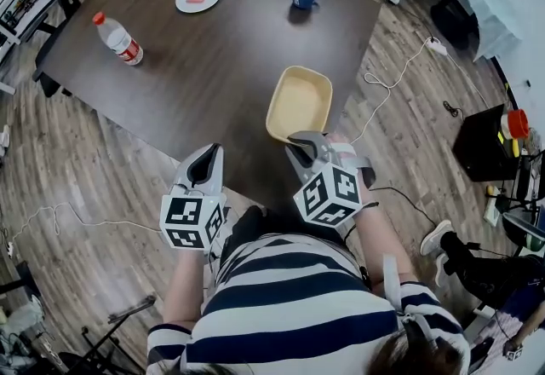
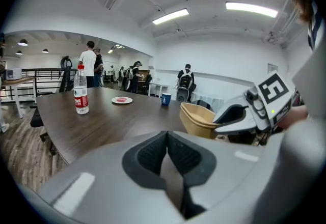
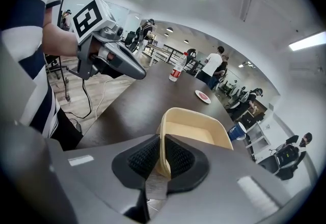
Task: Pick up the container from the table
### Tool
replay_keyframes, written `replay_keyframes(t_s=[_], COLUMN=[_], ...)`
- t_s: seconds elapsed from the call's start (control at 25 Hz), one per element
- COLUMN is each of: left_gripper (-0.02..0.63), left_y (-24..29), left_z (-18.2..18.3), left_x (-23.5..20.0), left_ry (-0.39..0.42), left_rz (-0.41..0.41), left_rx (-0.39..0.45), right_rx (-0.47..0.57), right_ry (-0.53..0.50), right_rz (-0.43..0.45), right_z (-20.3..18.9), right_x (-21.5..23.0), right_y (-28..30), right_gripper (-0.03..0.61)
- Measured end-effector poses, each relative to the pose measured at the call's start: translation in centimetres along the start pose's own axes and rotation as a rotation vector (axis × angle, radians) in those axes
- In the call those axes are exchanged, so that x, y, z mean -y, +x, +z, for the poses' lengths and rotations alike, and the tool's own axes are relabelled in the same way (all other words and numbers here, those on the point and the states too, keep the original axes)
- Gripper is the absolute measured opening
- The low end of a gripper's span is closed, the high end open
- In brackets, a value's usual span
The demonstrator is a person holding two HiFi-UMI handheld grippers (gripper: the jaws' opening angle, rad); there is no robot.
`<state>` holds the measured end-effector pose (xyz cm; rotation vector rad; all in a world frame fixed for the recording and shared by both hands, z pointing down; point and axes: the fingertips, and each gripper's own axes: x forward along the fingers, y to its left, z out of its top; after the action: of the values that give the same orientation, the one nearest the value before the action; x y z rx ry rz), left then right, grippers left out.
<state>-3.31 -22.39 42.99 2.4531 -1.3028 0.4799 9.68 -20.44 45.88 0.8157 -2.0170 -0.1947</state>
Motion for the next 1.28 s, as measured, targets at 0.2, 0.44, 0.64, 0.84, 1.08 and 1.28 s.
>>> replay_keyframes(t_s=[0.2,0.44,0.64,0.84,1.08,1.28], left_gripper=[0.0,0.0,0.0,0.0,0.0,0.0], left_y=[-0.4,-0.9,-1.1,-1.4,-1.4,-1.7], left_z=[-0.4,-0.9,-1.1,-1.1,-1.3,-1.6], left_x=[0.3,0.2,0.1,0.3,0.6,0.8], left_ry=[0.006,-0.003,-0.006,-0.003,0.002,-0.004], left_rz=[-0.013,-0.013,-0.014,-0.014,-0.01,-0.002], left_rx=[-0.003,0.0,0.0,0.005,0.006,0.013], right_rx=[-0.005,-0.005,-0.008,-0.009,-0.001,-0.002], right_ry=[0.007,0.014,0.017,0.01,0.009,-0.002], right_rz=[0.009,0.022,0.024,0.025,0.038,0.041], right_z=[0.0,0.2,0.2,0.3,0.2,-0.1], right_x=[-1.3,-2.5,-3.0,-3.3,-3.5,-3.9], right_y=[-0.7,-1.1,-1.4,-1.8,-1.8,-1.8], right_gripper=[0.029,0.029,0.029,0.028,0.027,0.026])
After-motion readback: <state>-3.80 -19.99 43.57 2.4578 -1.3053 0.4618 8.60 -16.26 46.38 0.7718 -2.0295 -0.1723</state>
